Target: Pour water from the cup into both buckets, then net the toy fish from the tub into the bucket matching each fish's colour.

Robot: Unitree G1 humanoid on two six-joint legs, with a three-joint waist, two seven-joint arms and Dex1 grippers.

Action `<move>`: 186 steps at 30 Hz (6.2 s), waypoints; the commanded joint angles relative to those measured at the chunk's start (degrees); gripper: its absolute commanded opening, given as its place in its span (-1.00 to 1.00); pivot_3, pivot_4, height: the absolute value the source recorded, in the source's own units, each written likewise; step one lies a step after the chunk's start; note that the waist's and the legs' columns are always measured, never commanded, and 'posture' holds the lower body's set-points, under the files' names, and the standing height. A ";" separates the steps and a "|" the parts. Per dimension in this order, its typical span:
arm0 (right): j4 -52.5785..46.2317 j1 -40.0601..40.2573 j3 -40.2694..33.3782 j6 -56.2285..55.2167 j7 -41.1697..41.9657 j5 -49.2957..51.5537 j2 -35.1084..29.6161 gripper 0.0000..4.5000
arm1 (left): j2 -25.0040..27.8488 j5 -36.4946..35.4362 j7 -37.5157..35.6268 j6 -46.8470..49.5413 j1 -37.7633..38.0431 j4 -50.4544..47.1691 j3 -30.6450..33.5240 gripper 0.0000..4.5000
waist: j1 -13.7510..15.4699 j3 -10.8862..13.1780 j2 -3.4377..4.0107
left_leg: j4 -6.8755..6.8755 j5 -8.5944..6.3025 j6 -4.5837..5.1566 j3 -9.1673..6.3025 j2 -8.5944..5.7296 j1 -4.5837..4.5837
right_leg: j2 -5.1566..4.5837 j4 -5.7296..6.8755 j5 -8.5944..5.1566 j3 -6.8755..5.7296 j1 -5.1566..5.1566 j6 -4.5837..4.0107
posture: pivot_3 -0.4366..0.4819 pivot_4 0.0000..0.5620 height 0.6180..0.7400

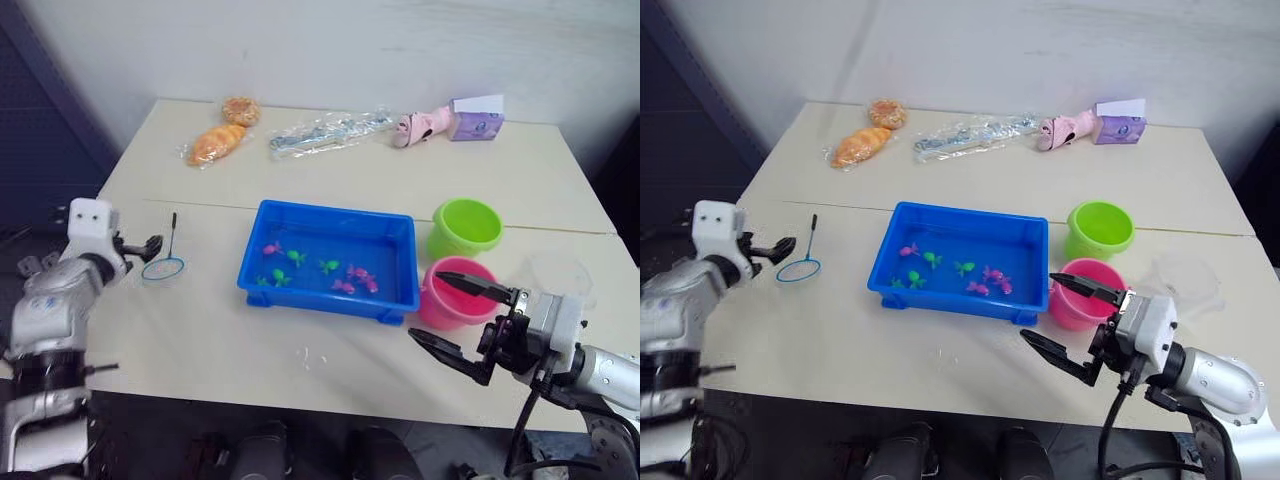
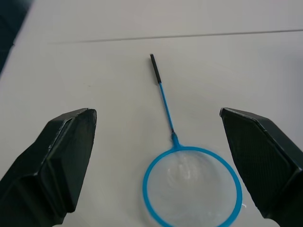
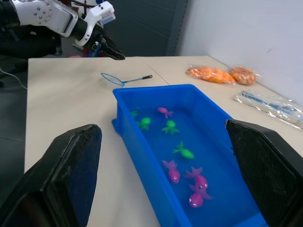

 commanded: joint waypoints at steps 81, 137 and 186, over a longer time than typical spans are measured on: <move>-4.56 -39.39 14.52 59.93 -22.91 28.89 -6.16 1.00 | -6.40 -1.70 -66.29 -30.34 -14.98 -18.94 -29.73 -0.96 | -0.65 0.30 -0.11 | 1.11 0.05 0.23 -0.42 0.08 -0.65 | -0.01 0.36 0.00 -0.30 -0.10 -0.01 | -0.05 -0.47 1.00; 17.04 -48.02 30.11 23.23 3.27 -29.20 -28.91 -1.00 | -6.17 -13.83 -56.26 -23.39 1.87 -16.74 -13.48 0.99 | -0.89 0.52 0.27 | 1.36 -0.03 0.30 -0.45 0.00 -0.71 | -0.15 0.30 0.00 -0.36 -0.12 0.01 | -0.05 -0.47 1.00; 13.55 -55.59 32.47 49.18 22.81 -38.43 -18.18 -1.00 | -7.67 -12.73 -56.29 -25.20 0.56 -14.11 -14.98 0.99 | -0.73 0.61 0.40 | 1.45 -0.03 0.27 -0.45 -0.02 -0.72 | -0.13 0.40 0.00 -0.40 -0.13 0.01 | -0.05 -0.47 1.00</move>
